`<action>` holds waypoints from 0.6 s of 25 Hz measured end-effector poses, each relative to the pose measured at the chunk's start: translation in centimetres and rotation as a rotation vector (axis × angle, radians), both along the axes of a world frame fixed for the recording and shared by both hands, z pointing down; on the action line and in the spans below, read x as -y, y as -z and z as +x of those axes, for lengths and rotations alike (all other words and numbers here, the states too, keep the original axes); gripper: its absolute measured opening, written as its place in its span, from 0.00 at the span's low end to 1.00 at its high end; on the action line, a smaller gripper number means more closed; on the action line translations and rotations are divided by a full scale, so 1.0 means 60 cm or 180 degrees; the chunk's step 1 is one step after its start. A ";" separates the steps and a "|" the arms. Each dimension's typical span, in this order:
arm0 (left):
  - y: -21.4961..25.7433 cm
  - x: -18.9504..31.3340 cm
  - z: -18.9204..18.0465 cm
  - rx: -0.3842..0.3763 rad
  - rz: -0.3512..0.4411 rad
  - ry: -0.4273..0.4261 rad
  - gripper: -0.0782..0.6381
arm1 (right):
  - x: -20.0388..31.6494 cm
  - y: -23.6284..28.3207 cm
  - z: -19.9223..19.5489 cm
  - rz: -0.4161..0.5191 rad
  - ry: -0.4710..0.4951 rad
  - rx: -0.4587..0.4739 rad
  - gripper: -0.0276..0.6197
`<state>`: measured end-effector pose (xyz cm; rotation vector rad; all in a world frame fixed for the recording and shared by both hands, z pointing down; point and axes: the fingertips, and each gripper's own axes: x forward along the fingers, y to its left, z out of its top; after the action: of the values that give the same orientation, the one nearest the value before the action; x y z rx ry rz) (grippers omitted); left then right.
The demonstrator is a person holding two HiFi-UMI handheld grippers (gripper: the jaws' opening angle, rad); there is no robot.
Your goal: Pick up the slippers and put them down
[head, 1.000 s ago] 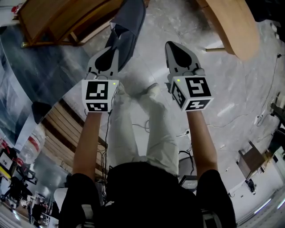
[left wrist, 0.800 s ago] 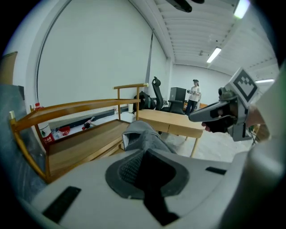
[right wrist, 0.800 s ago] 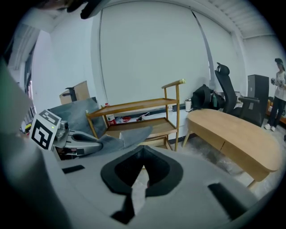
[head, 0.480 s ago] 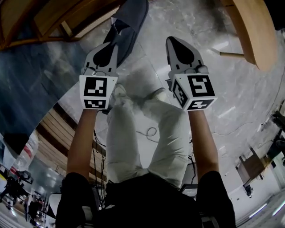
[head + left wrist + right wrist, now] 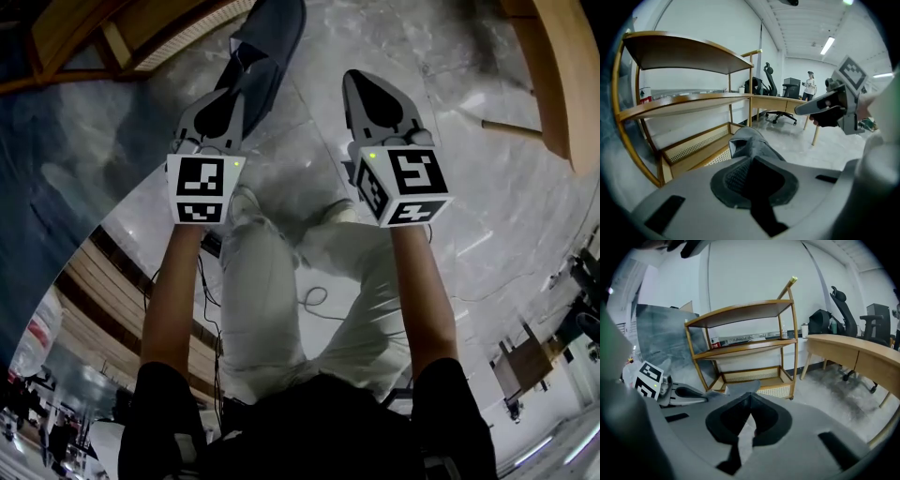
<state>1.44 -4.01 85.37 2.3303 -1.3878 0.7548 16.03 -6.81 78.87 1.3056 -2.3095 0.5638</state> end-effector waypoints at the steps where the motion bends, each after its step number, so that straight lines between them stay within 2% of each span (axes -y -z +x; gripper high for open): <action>1: -0.014 0.000 -0.005 -0.0007 0.0006 0.0027 0.13 | -0.001 -0.016 -0.008 -0.0004 0.0033 -0.0003 0.04; 15: -0.199 0.024 -0.067 0.0000 0.0057 0.0223 0.13 | 0.018 -0.222 -0.078 -0.0053 0.0265 -0.0037 0.04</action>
<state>-2.58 -5.43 97.28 2.2817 -1.4738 0.7250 11.35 -7.88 92.22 1.1958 -2.3327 0.5453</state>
